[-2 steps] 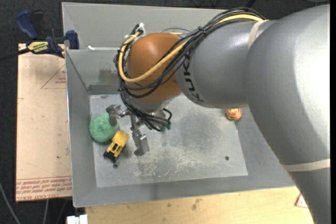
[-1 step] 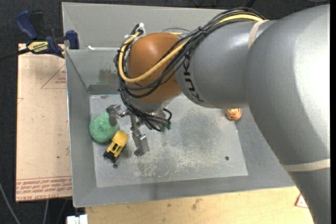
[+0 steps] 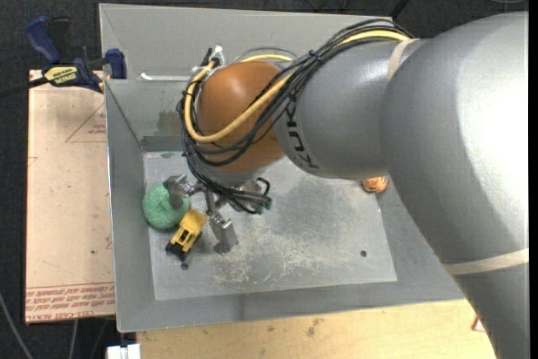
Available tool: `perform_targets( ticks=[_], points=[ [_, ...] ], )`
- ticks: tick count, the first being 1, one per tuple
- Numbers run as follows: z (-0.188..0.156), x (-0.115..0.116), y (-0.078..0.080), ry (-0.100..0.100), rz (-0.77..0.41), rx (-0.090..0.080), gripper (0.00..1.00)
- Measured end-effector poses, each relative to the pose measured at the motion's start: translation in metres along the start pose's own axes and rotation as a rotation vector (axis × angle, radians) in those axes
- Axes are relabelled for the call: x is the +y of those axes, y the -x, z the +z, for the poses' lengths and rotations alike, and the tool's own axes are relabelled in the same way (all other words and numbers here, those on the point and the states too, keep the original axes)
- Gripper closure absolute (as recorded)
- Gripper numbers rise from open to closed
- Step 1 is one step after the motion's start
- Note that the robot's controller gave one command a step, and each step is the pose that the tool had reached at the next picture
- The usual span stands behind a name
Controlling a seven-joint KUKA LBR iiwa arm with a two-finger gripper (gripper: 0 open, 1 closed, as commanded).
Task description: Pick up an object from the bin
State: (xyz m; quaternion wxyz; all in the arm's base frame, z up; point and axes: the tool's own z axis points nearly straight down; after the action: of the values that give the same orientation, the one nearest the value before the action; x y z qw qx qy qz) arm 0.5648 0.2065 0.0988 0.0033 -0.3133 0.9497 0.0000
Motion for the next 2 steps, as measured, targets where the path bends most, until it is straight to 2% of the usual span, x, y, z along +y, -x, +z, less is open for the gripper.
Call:
perform_targets(
  ticks=[1, 2],
  points=[
    [0.022, 0.013, 0.008, 0.000, -0.202, -0.002, 0.00],
    [0.023, 0.027, 0.006, 0.000, -0.243, -0.004, 1.00]
  ],
)
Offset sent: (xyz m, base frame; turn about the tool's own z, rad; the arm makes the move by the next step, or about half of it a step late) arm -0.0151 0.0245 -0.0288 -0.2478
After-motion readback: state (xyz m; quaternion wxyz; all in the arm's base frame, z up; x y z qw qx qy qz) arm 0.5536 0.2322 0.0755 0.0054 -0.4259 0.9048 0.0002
